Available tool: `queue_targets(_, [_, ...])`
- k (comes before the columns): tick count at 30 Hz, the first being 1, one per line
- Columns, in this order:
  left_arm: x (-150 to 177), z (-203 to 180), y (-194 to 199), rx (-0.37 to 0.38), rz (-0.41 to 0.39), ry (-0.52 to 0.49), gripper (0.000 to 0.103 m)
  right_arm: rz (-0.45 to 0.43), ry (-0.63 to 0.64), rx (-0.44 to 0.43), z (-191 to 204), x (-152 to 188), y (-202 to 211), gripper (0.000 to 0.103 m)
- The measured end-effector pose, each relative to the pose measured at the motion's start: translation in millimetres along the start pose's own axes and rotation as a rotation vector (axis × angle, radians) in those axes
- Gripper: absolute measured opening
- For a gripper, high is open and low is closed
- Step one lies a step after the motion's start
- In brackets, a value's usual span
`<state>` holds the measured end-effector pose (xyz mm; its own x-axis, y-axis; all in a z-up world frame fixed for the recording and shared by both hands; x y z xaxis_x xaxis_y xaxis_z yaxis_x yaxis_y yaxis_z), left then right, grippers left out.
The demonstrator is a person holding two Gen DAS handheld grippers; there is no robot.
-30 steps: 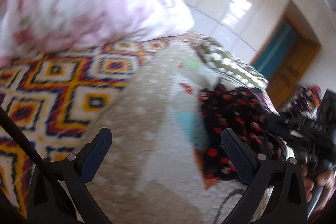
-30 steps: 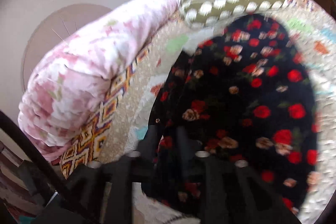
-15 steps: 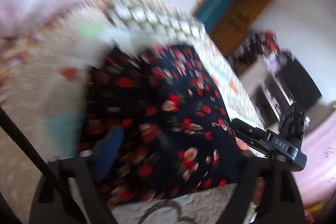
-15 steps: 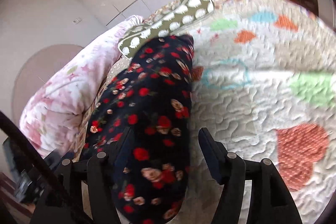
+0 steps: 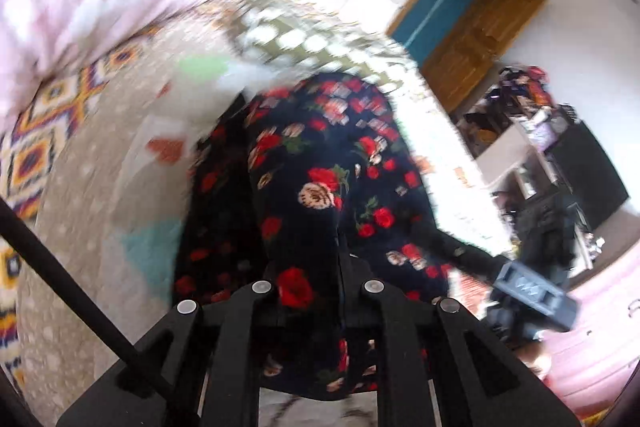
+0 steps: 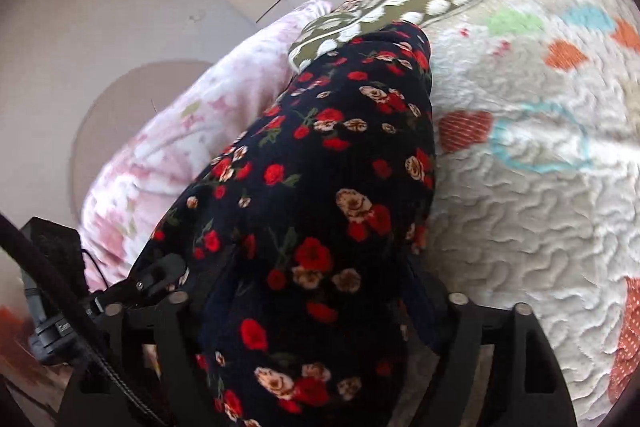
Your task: Fold large clothes
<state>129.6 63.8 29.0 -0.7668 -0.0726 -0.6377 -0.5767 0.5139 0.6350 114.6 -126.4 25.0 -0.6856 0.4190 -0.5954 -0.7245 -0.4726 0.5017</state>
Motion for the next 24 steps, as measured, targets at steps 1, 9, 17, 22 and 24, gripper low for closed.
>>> queue_targets(1, [8, 12, -10, -0.014, 0.023, 0.025, 0.014, 0.013, 0.036, 0.036, 3, 6, -9, 0.085])
queue_targets(9, [26, 45, -30, 0.114, 0.001, 0.165, 0.016, -0.02, 0.128, 0.171, 0, 11, 13, 0.087])
queue_targets(17, [53, 58, -1, 0.109, -0.048, 0.259, 0.015, -0.018, 0.283, 0.186, 60, -25, -19, 0.033])
queue_targets(22, [62, 65, 12, 0.051, -0.081, 0.278, 0.014, 0.245, 0.196, 0.079, 75, 5, -120, 0.035])
queue_targets(24, [63, 69, 14, 0.06, -0.095, 0.289, 0.014, 0.3, 0.201, 0.014, 90, 19, -142, 0.035])
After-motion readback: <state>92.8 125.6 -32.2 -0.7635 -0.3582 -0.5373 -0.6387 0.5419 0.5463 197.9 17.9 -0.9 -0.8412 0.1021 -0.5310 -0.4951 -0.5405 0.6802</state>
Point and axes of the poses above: each gripper's, at about its wrist camera, not at the fingertips, and y roughly against the way its jaws point, z to its left, x to its underside, the point moved 8 cm from there along -y, roughly the way its jaws point, and after that the axes turned 6 degrees about -z, right-handed, at the moved point
